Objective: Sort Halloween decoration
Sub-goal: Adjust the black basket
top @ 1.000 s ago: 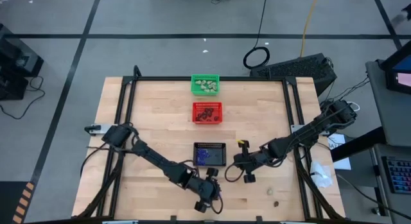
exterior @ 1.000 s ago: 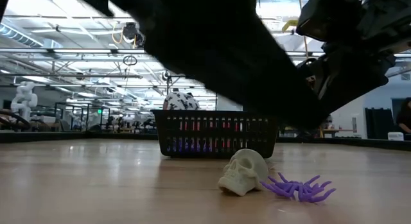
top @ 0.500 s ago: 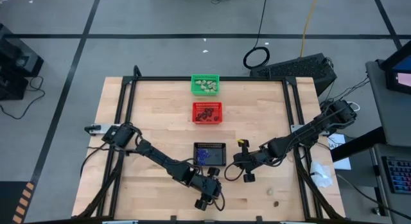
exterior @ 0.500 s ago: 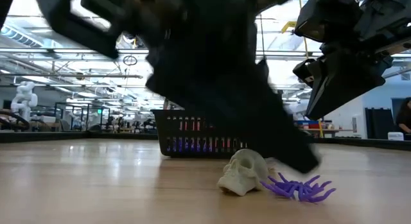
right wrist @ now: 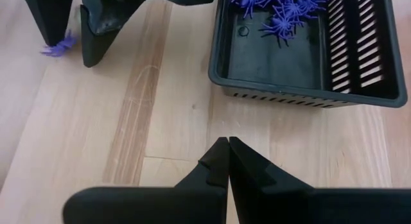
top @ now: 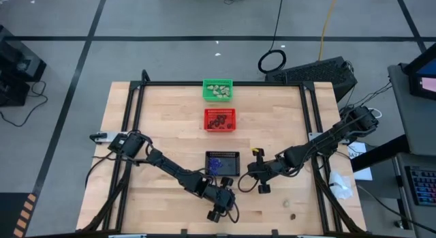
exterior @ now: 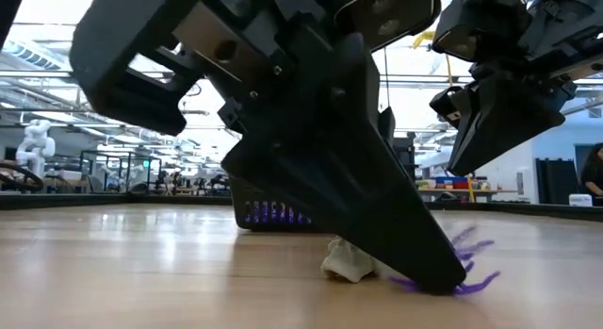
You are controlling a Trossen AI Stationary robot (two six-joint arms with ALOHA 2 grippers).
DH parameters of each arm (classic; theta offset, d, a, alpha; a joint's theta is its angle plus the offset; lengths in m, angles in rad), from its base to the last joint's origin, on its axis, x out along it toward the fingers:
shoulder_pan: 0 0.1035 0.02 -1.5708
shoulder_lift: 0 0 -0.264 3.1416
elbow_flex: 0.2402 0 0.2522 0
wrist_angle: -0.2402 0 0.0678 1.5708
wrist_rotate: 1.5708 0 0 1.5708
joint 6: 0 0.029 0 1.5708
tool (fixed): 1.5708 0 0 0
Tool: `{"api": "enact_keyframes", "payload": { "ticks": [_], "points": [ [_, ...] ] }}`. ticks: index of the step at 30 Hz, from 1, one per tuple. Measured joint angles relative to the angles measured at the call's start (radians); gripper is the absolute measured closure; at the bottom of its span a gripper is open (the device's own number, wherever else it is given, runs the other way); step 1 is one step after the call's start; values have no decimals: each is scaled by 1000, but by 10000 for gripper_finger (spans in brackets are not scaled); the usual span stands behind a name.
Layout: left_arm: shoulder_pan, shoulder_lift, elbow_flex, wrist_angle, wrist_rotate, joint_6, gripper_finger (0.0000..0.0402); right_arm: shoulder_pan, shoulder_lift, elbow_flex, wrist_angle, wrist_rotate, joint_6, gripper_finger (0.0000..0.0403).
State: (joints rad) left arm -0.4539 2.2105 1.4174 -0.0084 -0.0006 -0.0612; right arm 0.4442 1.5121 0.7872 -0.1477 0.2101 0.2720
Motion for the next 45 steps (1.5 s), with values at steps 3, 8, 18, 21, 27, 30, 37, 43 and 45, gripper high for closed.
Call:
{"api": "enact_keyframes", "payload": {
  "ticks": [3,8,18,21,27,30,37,43,45],
  "points": [
    [0,0,0,-5,-2,5,264,0,0,0,0,1,0,403],
    [1,0,0,-6,-2,48,334,0,0,0,0,2,0,403],
    [6,-19,-2,3,-25,98,396,0,0,0,-1,2,0,403],
    [8,-63,-2,-19,-58,103,395,0,0,0,-6,2,0,403],
    [7,-183,-2,-118,-142,94,395,0,0,-1,-8,1,0,403],
    [12,-258,-2,-215,-216,41,395,0,0,-1,-8,0,1,403],
    [119,-322,-2,-496,-248,-102,395,0,0,-1,-9,0,0,403],
    [210,-281,-34,-491,-162,-116,395,0,0,-1,-7,1,-4,403],
    [225,-265,-37,-480,-159,-116,395,0,0,-1,-7,1,-4,403]
  ]
}}
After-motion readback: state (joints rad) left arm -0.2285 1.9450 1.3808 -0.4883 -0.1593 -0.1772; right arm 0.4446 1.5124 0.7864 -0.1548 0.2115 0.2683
